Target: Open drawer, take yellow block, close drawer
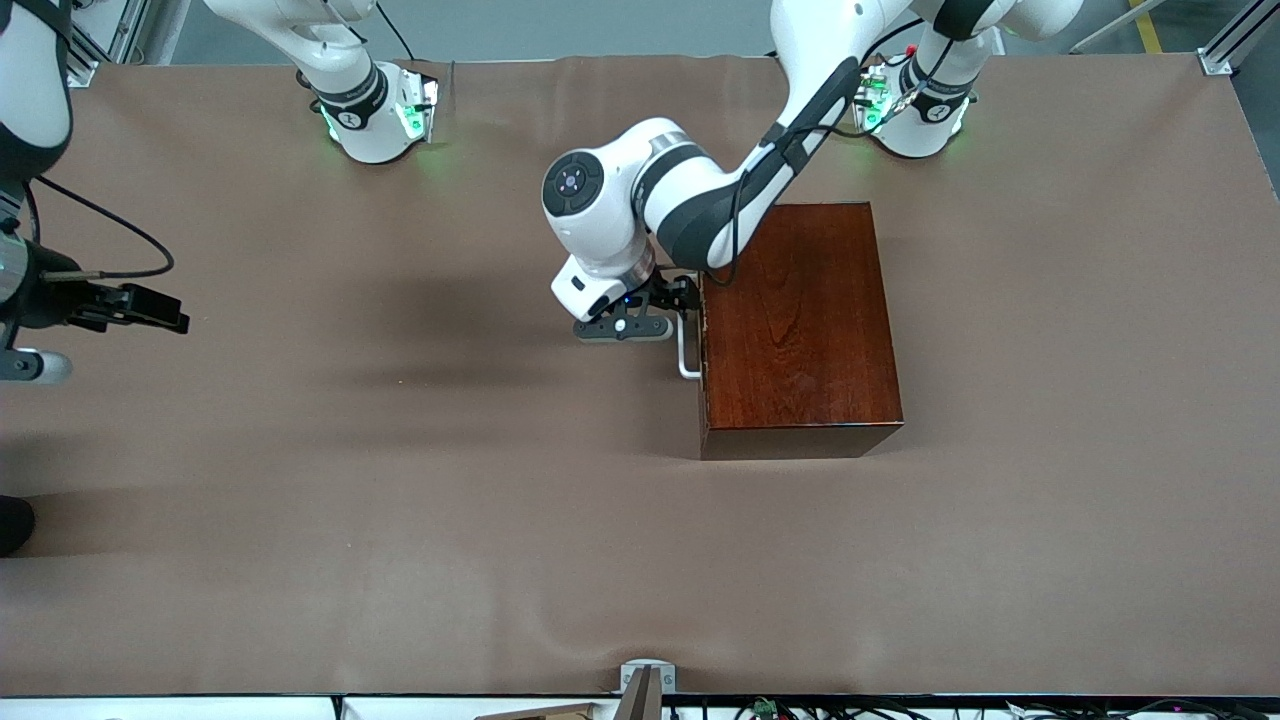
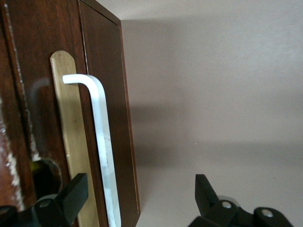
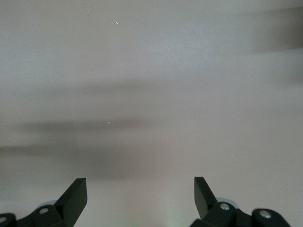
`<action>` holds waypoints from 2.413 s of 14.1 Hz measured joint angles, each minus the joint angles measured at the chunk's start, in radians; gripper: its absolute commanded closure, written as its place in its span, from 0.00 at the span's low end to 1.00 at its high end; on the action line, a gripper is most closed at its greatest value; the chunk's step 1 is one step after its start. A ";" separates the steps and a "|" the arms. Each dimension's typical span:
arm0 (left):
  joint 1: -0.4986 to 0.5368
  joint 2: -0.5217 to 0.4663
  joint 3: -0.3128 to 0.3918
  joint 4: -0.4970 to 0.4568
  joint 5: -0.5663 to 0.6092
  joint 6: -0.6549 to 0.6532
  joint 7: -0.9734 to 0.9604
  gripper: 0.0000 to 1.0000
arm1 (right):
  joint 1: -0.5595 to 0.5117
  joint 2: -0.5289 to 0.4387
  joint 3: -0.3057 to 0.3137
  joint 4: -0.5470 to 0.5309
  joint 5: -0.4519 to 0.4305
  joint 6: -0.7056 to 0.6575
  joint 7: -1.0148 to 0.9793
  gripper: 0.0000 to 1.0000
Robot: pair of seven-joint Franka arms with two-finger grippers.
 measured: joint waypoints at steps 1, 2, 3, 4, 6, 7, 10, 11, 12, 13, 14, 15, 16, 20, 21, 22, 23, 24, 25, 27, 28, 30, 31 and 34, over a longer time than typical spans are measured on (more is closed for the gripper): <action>0.000 0.004 0.002 0.000 0.001 0.000 -0.003 0.00 | 0.001 0.007 0.002 0.000 0.001 0.017 0.000 0.00; 0.000 0.007 0.003 0.000 0.002 0.000 -0.006 0.00 | 0.002 0.015 0.003 0.000 0.002 0.037 0.000 0.00; 0.000 0.008 0.003 0.000 0.002 0.000 -0.007 0.00 | 0.005 0.026 0.005 0.000 0.003 0.058 0.000 0.00; 0.000 0.009 0.003 0.000 0.002 0.000 -0.012 0.00 | 0.013 0.042 0.008 -0.001 0.004 0.080 0.000 0.00; -0.001 0.017 0.003 -0.001 0.002 0.000 -0.033 0.00 | 0.047 0.091 0.012 -0.002 0.004 0.126 0.001 0.00; -0.001 0.024 0.003 -0.001 0.002 0.002 -0.042 0.00 | 0.065 0.117 0.013 -0.002 0.004 0.146 0.002 0.00; -0.004 0.046 0.003 -0.001 0.002 0.018 -0.053 0.00 | 0.078 0.147 0.011 0.000 0.004 0.162 0.003 0.00; -0.004 0.049 0.003 -0.001 0.002 0.025 -0.056 0.00 | 0.078 0.146 0.010 0.004 0.004 0.162 0.003 0.00; -0.004 0.049 0.004 -0.001 0.003 0.028 -0.058 0.00 | 0.077 0.146 0.008 0.009 0.004 0.161 0.003 0.00; -0.004 0.049 0.004 0.000 0.003 0.037 -0.061 0.00 | 0.076 0.146 0.007 0.013 0.004 0.161 0.003 0.00; -0.005 0.049 0.004 0.002 0.003 0.050 -0.070 0.00 | 0.074 0.146 0.006 0.014 0.004 0.160 0.003 0.00; -0.007 0.049 0.004 0.002 0.003 0.068 -0.082 0.00 | 0.071 0.146 0.005 0.014 0.006 0.160 0.003 0.00; -0.009 0.049 0.004 0.003 0.003 0.088 -0.089 0.00 | 0.069 0.146 0.004 0.014 0.015 0.160 0.003 0.00; -0.021 0.049 0.004 0.003 0.003 0.159 -0.118 0.00 | 0.059 0.147 0.001 0.012 0.094 0.153 0.006 0.00; -0.023 0.049 0.003 0.003 0.003 0.171 -0.118 0.00 | 0.051 0.147 0.000 0.011 0.109 0.149 0.006 0.00; -0.024 0.049 0.003 0.003 0.003 0.186 -0.118 0.00 | 0.045 0.148 0.000 0.009 0.124 0.146 0.006 0.00; -0.026 0.049 0.001 0.003 0.003 0.202 -0.118 0.00 | 0.041 0.148 -0.001 0.004 0.136 0.145 0.012 0.00; -0.029 0.049 -0.001 0.003 0.003 0.219 -0.118 0.00 | 0.040 0.148 -0.001 -0.002 0.143 0.145 0.034 0.00; -0.032 0.049 -0.003 0.003 0.003 0.232 -0.118 0.00 | 0.040 0.148 0.000 -0.006 0.146 0.145 0.065 0.00; -0.042 0.052 -0.004 0.003 0.001 0.255 -0.119 0.00 | 0.041 0.148 0.001 -0.007 0.150 0.145 0.119 0.00; -0.045 0.053 -0.003 0.003 -0.003 0.268 -0.120 0.00 | 0.041 0.148 0.001 -0.007 0.151 0.145 0.135 0.00; -0.046 0.055 -0.003 0.003 -0.010 0.284 -0.120 0.00 | 0.041 0.148 0.001 -0.007 0.153 0.145 0.169 0.00; -0.046 0.055 -0.003 0.003 -0.010 0.284 -0.120 0.00 | 0.041 0.148 0.001 -0.007 0.154 0.145 0.198 0.00; -0.048 0.056 -0.006 0.003 -0.014 0.306 -0.120 0.00 | 0.043 0.148 0.002 -0.007 0.154 0.142 0.313 0.00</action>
